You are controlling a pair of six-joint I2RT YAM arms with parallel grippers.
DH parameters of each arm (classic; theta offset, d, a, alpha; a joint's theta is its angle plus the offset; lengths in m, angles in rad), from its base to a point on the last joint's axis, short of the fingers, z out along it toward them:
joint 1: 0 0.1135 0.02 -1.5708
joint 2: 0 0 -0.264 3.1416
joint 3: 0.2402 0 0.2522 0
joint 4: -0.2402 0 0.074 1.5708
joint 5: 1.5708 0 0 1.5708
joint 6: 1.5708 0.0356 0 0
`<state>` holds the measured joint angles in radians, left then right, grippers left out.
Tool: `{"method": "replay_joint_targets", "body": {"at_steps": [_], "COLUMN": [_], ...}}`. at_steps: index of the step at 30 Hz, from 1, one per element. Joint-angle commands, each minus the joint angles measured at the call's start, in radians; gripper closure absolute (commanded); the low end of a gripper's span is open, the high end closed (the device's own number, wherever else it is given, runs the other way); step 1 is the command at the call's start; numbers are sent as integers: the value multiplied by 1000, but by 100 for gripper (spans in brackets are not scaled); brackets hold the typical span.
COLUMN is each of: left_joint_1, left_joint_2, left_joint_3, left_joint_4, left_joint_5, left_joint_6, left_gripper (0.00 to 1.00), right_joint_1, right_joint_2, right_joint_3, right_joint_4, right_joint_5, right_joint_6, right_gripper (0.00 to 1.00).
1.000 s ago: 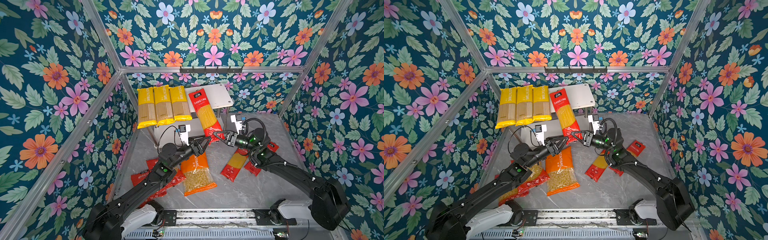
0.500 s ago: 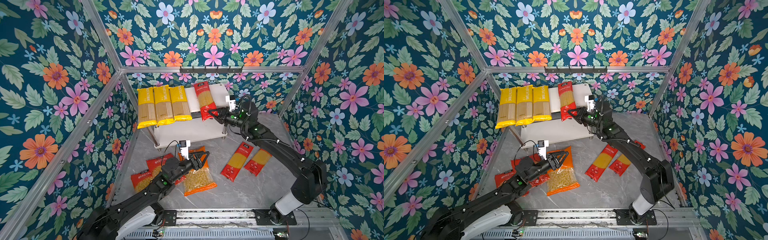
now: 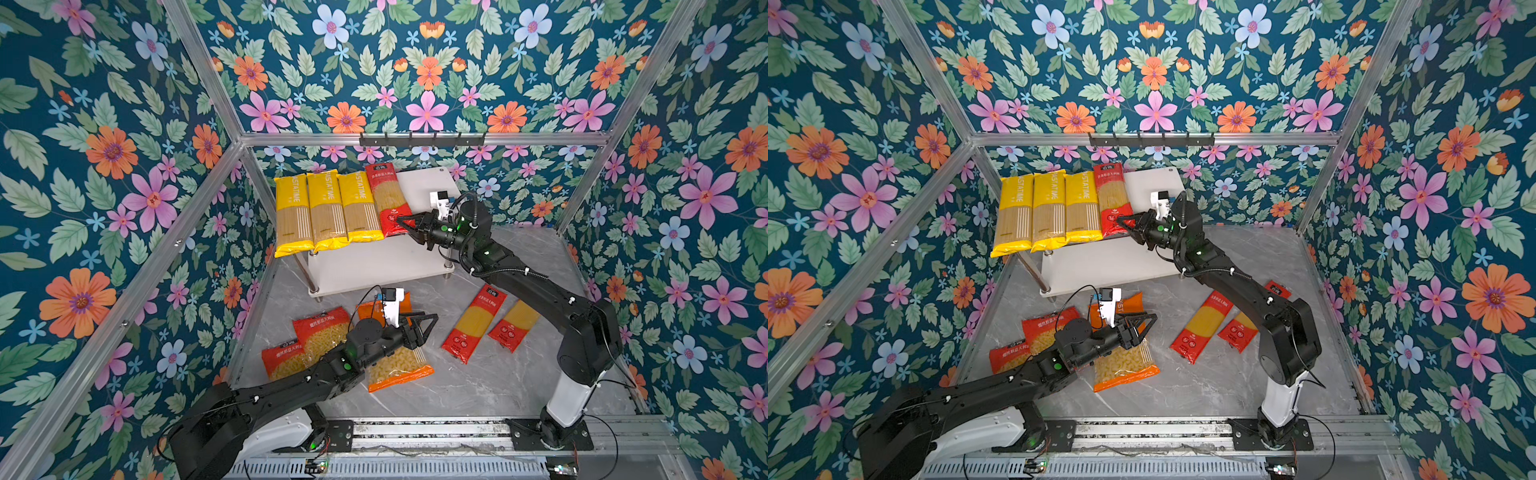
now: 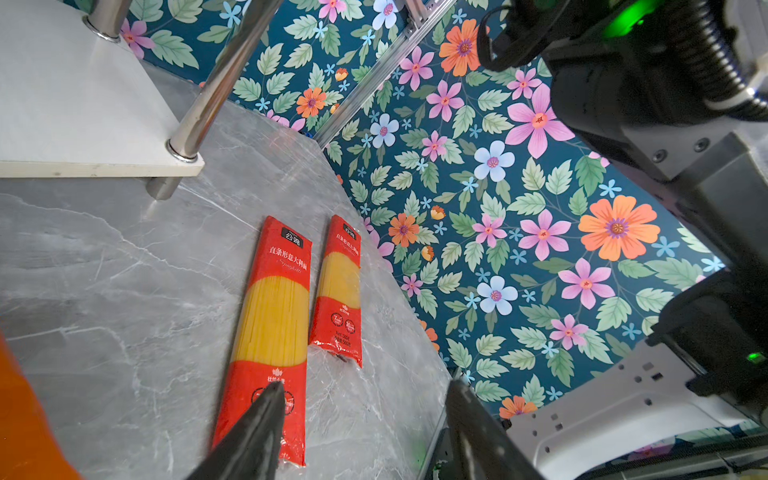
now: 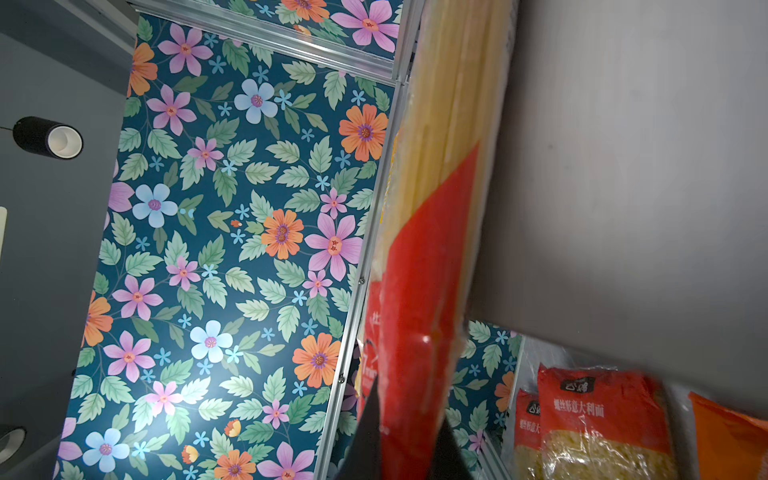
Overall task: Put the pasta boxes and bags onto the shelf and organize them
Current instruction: 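Carry the red pack onto the top shelf with the right gripper while the left withdraws, then open the right gripper and pull it back down to the table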
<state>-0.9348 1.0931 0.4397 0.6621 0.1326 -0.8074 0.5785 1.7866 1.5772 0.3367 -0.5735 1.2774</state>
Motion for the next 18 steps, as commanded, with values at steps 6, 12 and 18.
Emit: {"method": "replay_joint_targets", "body": {"at_steps": [6,12,18], "left_joint_1": [-2,-12,-39], "left_joint_2": [5,-8,98], "left_joint_3": [13,18,54], "left_joint_4": [23,-18,-51], "left_joint_5": [-13,-38,-78], "left_joint_6": [33,44,99], "left_gripper": [36,36,35], "right_joint_1": [6,-11,-37], "right_joint_2": [-43,-170,-404], "right_joint_3": [-35,-160,-410], "right_joint_4": [32,35,-140], "right_joint_5": [-31,-41,5], "right_joint_6": [9,-13,-150], "right_gripper": [80,50,48]}}
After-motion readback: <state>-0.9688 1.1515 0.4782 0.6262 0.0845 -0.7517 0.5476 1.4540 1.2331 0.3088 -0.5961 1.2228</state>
